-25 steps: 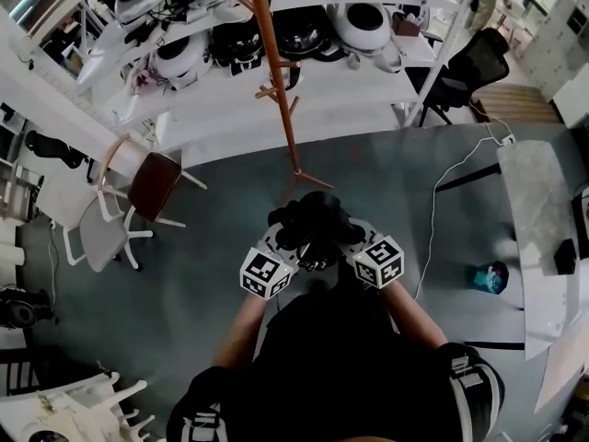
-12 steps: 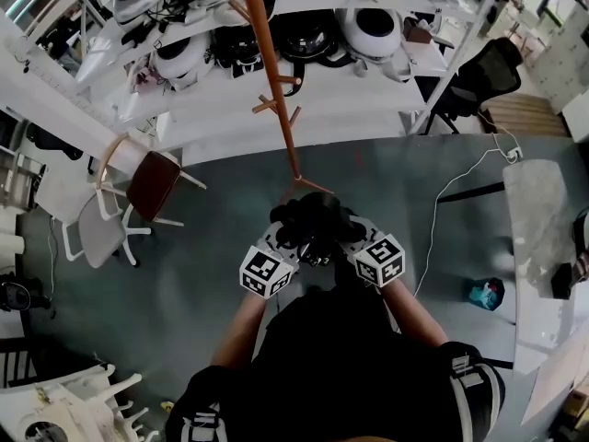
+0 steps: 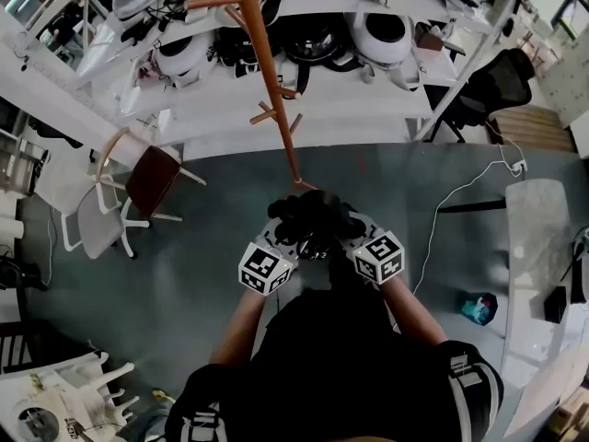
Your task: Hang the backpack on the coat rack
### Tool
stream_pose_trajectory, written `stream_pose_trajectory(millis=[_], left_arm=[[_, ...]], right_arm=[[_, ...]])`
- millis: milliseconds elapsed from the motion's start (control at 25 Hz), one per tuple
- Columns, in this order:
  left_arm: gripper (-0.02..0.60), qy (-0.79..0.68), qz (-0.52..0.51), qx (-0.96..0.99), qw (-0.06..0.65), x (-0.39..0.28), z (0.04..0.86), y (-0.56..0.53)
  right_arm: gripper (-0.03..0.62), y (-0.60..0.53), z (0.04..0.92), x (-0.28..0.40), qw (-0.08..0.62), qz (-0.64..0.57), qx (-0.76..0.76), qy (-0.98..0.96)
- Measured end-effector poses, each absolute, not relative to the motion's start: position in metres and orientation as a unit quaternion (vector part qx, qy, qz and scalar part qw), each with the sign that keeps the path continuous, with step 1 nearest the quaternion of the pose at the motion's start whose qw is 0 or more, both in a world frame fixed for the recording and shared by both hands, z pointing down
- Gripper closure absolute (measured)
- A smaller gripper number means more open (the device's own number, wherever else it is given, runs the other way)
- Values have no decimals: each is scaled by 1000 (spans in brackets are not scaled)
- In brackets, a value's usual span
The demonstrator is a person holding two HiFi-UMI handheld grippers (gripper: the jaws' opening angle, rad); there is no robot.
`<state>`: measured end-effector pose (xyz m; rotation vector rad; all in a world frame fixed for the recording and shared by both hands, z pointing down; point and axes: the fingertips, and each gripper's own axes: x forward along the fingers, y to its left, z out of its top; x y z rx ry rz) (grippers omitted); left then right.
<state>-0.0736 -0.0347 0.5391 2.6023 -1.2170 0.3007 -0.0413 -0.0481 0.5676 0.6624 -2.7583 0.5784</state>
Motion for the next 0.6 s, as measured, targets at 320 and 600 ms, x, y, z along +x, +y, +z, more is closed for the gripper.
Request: stream_pose_trajectory(millis=[320,600], left_arm=[[483,-457,96,874,134,-73,534,-75],[484,-495,89,853,141,-79,529,-116]], right_arm=[[511,-92,562,-42,133,191,187,-954],[511,-136,558,-49,145,184,144,-961]])
